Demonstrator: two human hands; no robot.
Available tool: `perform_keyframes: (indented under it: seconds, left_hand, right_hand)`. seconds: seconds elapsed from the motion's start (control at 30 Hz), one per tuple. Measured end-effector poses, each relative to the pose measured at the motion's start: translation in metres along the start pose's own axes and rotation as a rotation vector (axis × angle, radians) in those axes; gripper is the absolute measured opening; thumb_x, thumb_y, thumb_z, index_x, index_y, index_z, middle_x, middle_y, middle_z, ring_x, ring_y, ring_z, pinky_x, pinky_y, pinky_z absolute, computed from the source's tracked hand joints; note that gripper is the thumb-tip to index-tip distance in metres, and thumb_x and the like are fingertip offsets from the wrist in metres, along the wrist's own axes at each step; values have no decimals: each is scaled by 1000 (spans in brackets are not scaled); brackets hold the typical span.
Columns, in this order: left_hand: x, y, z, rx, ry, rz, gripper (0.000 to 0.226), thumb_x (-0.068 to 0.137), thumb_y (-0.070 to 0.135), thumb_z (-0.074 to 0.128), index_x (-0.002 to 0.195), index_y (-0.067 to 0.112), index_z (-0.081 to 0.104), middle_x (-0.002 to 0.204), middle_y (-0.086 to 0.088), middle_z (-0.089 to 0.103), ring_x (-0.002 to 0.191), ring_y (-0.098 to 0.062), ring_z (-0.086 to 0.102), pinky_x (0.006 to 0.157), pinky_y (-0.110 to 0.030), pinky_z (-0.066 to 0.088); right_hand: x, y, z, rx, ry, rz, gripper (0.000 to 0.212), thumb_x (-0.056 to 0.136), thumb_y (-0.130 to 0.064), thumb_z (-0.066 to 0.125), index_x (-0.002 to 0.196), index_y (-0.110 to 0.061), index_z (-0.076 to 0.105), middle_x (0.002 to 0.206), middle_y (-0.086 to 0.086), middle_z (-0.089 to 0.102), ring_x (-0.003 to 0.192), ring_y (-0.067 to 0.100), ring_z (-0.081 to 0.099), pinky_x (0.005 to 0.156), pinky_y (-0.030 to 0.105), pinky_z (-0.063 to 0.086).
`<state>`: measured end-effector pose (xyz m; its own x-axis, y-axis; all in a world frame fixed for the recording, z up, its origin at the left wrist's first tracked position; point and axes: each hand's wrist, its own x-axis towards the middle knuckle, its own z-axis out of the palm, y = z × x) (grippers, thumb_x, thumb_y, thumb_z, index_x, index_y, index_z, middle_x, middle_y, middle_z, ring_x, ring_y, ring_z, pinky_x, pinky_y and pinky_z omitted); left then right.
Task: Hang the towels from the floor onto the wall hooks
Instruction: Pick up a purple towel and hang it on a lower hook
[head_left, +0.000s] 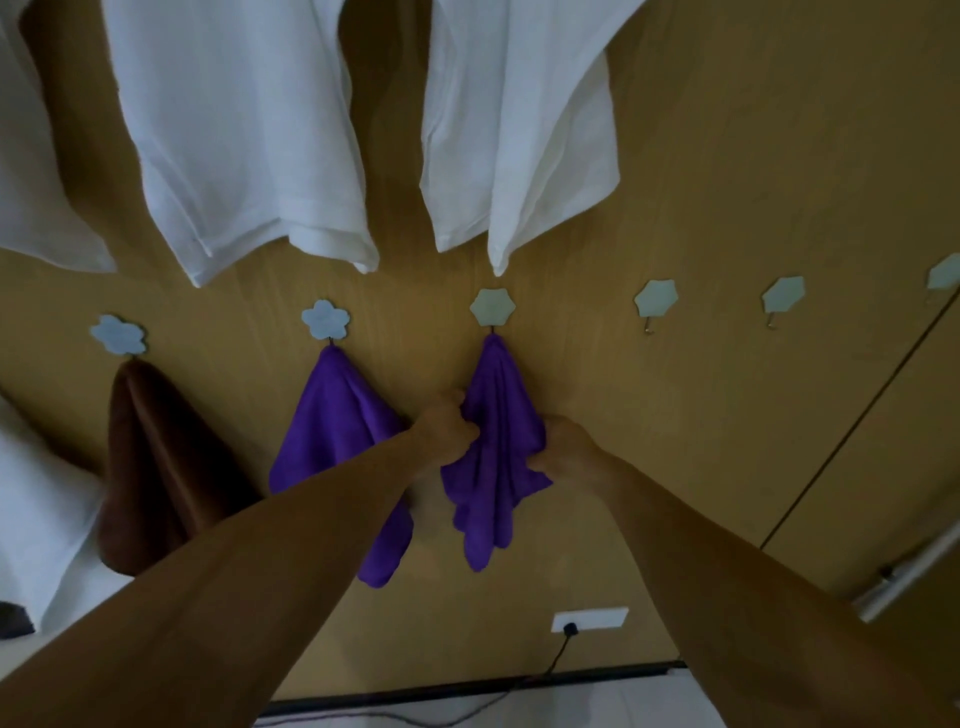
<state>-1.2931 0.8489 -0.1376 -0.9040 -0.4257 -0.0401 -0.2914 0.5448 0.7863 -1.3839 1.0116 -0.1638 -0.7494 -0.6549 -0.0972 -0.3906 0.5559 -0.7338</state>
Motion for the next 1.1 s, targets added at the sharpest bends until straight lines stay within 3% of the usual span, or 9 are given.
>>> perform_keyframes:
  seconds: [0.1,0.2,0.27,0.4,0.5,0.63,0.87,1.0,1.1]
  left_hand:
    - [-3,-6,5,48,-23,-15,30,85,-1,55,115,-4,55,87,-8,64,88,-25,61,61,-16,46]
    - [-4,-6,7,37,3,-26,37,83,4,62,119,-2,54,106,-17,66,100,-31,63,79,-32,52]
    - [-6,-3,8,22,46,-5,45,81,8,68,122,1,50,109,-13,64,101,-29,62,79,-33,51]
    - [-16,0,6,54,120,36,65,76,16,72,132,4,41,123,-12,54,107,-26,57,79,-27,44]
    - [-26,-1,4,121,187,44,70,75,24,72,134,6,39,132,-14,45,115,-29,50,87,-32,43]
    - [-50,-6,2,250,193,15,65,76,34,69,128,4,43,129,-17,45,121,-35,42,97,-42,41]
    - [-125,-17,35,430,-25,56,57,82,37,62,129,8,46,130,-13,51,124,-31,46,106,-38,34]
    - [-178,-12,88,436,-346,171,56,81,33,66,127,5,48,125,-14,53,116,-29,53,92,-30,45]
    - [-224,6,131,523,-579,271,68,81,38,65,137,10,39,135,-13,42,120,-29,49,96,-31,45]
  right_hand:
    - [-1,6,2,-72,33,-26,28,79,-3,64,106,-8,66,98,8,69,86,16,61,54,13,37]
    - [0,7,-1,-8,37,11,28,73,-7,74,91,-23,60,90,-3,66,85,13,64,50,4,38]
    - [-2,6,-2,22,44,24,44,68,-16,83,103,-23,58,96,-8,64,92,12,64,60,4,41]
    - [-12,-1,-3,-24,103,13,95,65,-39,85,142,-10,37,139,5,49,124,21,51,97,32,46]
    - [-28,-5,-3,-35,146,19,98,71,-43,80,147,-9,30,147,10,39,131,24,43,107,36,39]
    - [-68,-6,3,-69,247,83,87,76,-40,77,146,-11,33,143,12,37,131,26,42,105,28,35]
    - [-184,8,31,-85,327,285,87,81,-44,71,149,-14,27,148,10,32,134,25,36,109,31,33]
    - [-274,30,55,-80,298,426,83,83,-48,67,150,-19,27,149,9,30,134,26,36,108,31,36]
    - [-352,53,56,-124,293,553,80,81,-47,68,147,-20,32,148,11,33,133,28,38,107,33,37]
